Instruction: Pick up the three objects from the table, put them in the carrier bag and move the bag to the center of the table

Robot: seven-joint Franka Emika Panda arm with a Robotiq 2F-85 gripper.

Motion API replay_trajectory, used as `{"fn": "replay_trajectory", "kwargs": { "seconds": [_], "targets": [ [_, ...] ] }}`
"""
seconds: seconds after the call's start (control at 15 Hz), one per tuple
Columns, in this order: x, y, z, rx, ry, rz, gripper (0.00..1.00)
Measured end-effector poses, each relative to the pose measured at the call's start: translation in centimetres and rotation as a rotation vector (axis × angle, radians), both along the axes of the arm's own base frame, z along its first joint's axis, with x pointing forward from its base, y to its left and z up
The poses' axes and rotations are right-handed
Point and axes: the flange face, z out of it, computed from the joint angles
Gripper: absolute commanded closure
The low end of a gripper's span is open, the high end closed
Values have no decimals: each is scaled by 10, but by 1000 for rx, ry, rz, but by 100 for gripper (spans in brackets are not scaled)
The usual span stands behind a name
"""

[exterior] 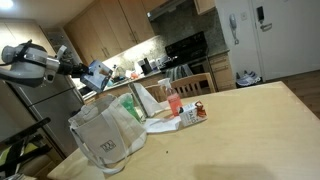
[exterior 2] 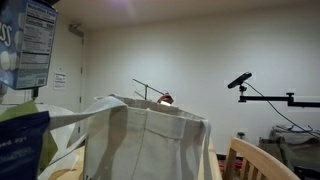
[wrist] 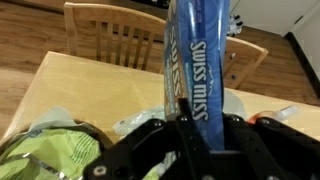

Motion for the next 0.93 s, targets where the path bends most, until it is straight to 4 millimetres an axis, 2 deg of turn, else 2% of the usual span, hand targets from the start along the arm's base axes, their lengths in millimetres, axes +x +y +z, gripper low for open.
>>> {"fn": "replay_trajectory", "kwargs": {
  "seconds": [0.2, 0.47, 0.73, 0.93],
  "targets": [
    [-15, 16, 8, -3, 57, 60, 95],
    [-42, 34, 32, -1, 112, 137, 95],
    [-74, 36, 51, -14, 114, 166, 95],
    [-98, 30, 57, -35, 101, 172, 95]
  ]
}}
